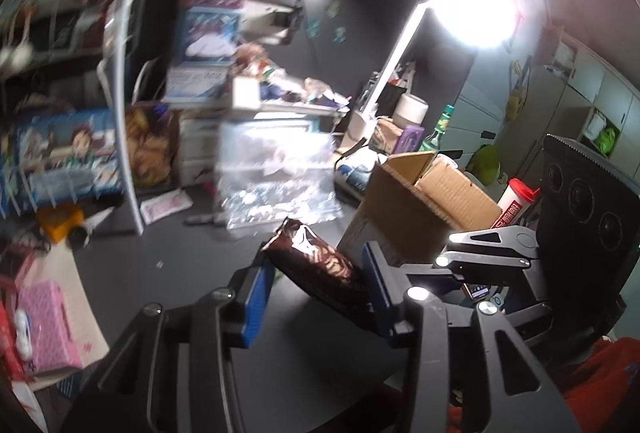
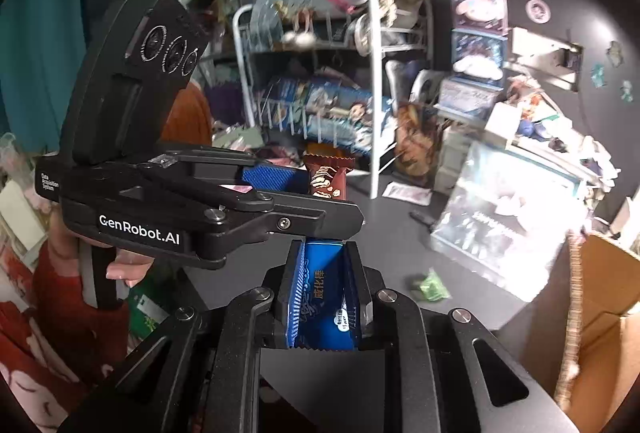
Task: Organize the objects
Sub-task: 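Carry the packet and chocolate bar into the box, open the right gripper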
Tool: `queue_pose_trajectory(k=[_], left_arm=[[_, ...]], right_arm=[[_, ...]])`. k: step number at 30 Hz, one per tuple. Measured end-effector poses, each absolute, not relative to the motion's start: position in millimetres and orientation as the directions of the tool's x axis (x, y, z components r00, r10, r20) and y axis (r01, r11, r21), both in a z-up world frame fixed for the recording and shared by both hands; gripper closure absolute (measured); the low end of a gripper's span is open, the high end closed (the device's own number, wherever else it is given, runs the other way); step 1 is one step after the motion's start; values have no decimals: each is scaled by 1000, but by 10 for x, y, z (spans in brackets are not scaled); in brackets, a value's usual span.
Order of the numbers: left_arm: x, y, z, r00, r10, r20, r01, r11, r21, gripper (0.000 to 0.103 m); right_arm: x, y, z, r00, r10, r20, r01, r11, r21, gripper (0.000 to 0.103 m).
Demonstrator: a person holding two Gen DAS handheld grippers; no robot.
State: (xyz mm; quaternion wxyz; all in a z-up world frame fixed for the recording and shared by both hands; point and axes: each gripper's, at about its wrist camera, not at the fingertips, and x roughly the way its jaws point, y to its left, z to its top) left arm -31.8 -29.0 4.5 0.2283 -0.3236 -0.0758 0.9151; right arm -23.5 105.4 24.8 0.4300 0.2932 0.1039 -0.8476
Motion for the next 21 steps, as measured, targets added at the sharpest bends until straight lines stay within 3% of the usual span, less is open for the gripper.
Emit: queue_pose_trajectory(k=[10, 21], left_arm=[[-682, 693, 384, -659, 518, -545, -483, -847, -221, 63], [-1249, 1708, 221, -534, 533, -656, -562, -804, -194, 63]], right_arm=[[-392, 1981, 533, -558, -623, -548, 716, -695, 61, 89], [-782, 2882, 338, -564, -547, -619, 606, -783, 139, 89]])
